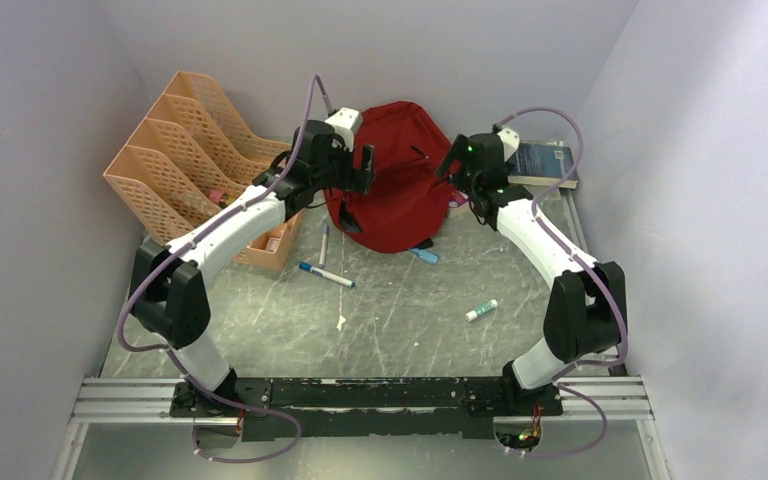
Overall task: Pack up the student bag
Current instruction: Move the book to the center of the board.
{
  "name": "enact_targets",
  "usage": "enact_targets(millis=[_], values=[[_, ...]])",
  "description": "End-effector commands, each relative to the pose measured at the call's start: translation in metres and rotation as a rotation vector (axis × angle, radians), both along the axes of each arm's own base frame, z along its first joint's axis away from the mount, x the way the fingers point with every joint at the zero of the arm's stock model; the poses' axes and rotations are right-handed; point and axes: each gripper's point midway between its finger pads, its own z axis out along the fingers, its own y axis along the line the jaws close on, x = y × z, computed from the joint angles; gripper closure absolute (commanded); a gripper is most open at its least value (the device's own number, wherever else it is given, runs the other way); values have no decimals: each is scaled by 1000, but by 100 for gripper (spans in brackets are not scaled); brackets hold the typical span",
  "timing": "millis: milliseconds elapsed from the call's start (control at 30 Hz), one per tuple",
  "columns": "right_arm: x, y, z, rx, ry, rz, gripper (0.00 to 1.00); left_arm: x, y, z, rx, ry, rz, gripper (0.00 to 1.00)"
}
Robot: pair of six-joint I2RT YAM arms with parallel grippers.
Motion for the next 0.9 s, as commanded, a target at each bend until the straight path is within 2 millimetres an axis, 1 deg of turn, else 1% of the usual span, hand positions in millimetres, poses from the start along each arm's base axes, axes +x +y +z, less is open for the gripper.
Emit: enact_targets(millis=[0,67,167,267,333,467,533,600,633,700,867], values=[[-3,-42,12,-5,-57,-203,2,-12,11,5,24,-48,-4,8],[-4,-52,8,3,-46,-238,2,-17,19,0,49,-63,2,7],[-4,-62,0,4,7,-257,2,-20,32,-7,105,-82,27,7],[-9,-77,-15,-24,73,-310,2,-21,31,-6,132,-79,3,7],[-11,-87,-27,-10,109,-343,2,-22,30,-5,129,-83,-5,7],[-9,-104,-47,28,170,-393,2,-29,22,-11,136,-74,-24,8],[-5,-110,-58,42,209,-415,2,-33,18,-12,146,-74,-27,8],[1,-111,-67,65,238,-427,1,-35,16,-12,181,-95,-46,8],[4,-112,-76,75,258,-431,1,-37,14,-12,190,-100,-48,7],[10,-111,-87,98,275,-433,2,-37,16,-14,207,-106,-42,7],[23,-118,-111,152,310,-451,4,-36,18,-19,217,-105,-31,7]])
